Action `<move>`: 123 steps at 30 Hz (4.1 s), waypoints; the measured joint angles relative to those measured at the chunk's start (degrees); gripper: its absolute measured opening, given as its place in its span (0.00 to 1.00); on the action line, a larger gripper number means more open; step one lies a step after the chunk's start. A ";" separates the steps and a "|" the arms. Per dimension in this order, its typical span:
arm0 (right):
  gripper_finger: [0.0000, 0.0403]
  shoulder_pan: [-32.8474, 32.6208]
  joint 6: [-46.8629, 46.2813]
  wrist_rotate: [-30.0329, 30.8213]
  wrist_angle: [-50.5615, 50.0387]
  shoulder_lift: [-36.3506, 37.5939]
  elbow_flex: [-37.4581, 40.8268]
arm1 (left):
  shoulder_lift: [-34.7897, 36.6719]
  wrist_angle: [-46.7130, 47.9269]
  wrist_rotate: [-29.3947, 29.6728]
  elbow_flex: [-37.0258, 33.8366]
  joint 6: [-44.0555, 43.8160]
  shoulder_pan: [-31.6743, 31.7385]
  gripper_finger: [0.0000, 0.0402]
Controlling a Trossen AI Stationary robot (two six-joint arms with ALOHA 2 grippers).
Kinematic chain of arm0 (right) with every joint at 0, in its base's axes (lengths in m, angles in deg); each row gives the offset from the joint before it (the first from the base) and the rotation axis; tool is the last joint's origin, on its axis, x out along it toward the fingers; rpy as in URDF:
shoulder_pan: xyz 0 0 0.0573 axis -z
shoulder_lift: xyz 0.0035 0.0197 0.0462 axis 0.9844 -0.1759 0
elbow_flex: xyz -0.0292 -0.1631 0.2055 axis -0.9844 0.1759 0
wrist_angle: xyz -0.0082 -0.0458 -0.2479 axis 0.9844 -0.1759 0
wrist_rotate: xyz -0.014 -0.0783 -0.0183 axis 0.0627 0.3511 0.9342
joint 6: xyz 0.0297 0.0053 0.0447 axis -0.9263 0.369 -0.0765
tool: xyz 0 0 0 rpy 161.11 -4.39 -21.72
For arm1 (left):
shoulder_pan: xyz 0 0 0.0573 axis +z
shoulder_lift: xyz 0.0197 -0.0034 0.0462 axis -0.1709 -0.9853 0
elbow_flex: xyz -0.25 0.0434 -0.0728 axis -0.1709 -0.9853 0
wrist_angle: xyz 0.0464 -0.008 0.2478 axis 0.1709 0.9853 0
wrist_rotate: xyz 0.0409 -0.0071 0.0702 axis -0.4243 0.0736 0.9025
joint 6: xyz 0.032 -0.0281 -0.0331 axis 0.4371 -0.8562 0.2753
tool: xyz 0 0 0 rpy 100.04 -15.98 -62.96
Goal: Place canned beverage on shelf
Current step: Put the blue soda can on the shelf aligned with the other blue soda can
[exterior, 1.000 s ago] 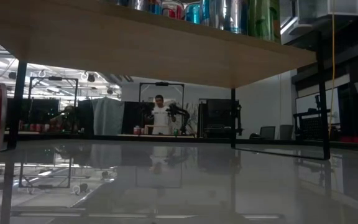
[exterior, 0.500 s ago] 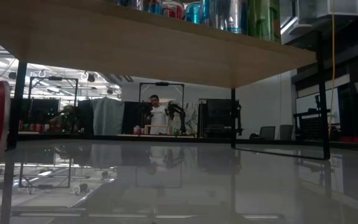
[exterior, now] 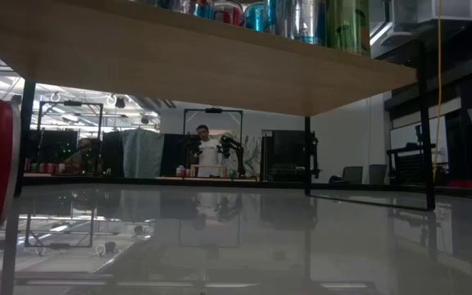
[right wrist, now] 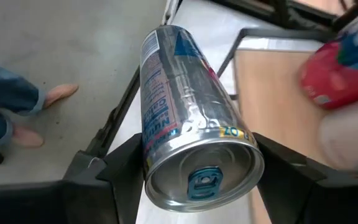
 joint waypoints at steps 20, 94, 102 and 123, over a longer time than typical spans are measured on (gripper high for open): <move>0.61 4.90 -1.93 0.30 1.18 2.44 0.00 | -3.28 -2.62 7.31 0.00 8.11 8.04 0.83; 0.98 4.19 -1.96 -0.75 0.85 9.05 -0.11 | -5.37 -2.62 4.12 0.00 9.01 10.91 0.51; 0.97 2.78 -1.91 6.86 -6.08 14.65 -0.04 | -6.26 -6.69 23.92 0.00 10.34 10.86 0.51; 0.97 2.96 3.17 6.84 -20.09 17.39 0.17 | -24.31 -28.98 58.58 0.00 18.73 10.80 0.51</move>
